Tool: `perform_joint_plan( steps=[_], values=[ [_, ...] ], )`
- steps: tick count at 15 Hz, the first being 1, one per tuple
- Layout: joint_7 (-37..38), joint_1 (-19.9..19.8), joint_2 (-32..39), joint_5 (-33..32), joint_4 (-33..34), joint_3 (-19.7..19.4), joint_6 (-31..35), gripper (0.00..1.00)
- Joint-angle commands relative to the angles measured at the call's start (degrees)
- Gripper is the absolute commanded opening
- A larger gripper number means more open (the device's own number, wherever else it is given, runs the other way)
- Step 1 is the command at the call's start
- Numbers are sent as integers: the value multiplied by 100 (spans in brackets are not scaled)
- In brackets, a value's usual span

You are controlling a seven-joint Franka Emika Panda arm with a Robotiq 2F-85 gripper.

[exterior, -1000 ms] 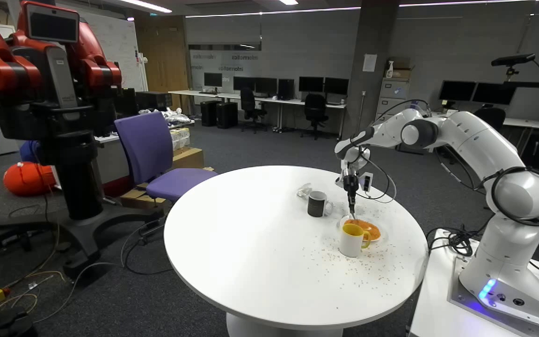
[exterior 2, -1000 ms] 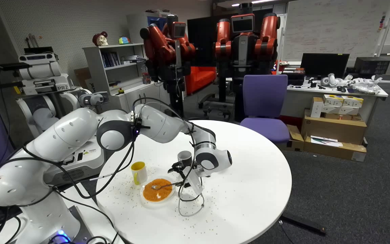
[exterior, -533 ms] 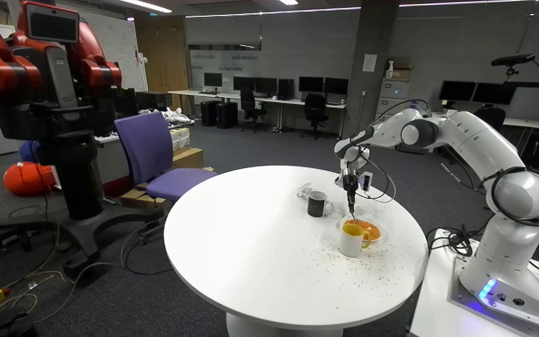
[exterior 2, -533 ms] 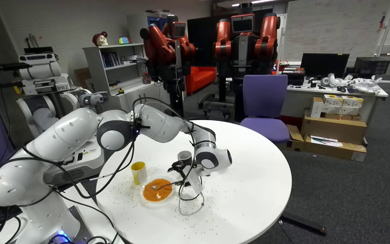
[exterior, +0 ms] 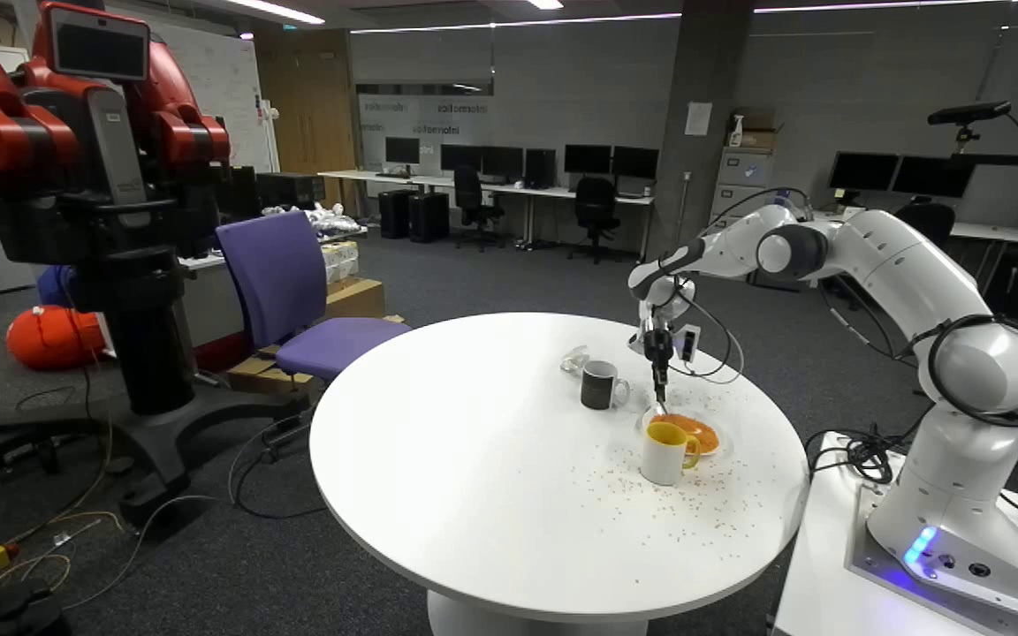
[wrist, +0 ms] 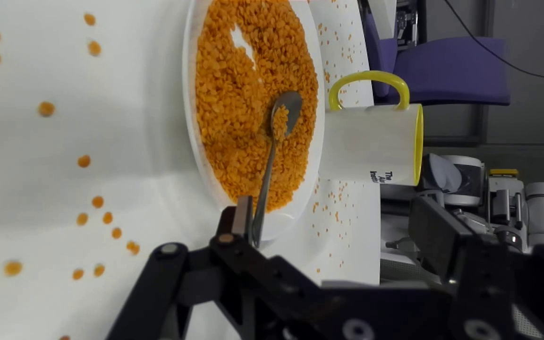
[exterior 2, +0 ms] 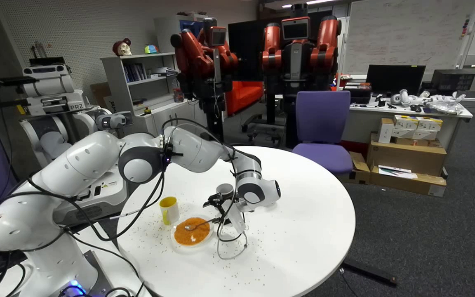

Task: Use the spoon to scoop up the contents in the container

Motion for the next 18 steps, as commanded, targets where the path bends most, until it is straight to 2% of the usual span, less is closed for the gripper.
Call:
perform_joint_plan(
  steps=[1,6,8,14,16,18],
  values=[
    [-87,-48,-47,-74,9,89,-293,90],
    [-105,-30,-33,-86,15,116,-391,87],
    [-103,-28,-25,-84,24,118,-418,63],
    [-99,-34,-19,-78,33,114,-422,16],
    [-97,-32,-17,-81,35,113,-421,3],
    [-94,-30,-17,-82,37,112,-421,0]
  ],
)
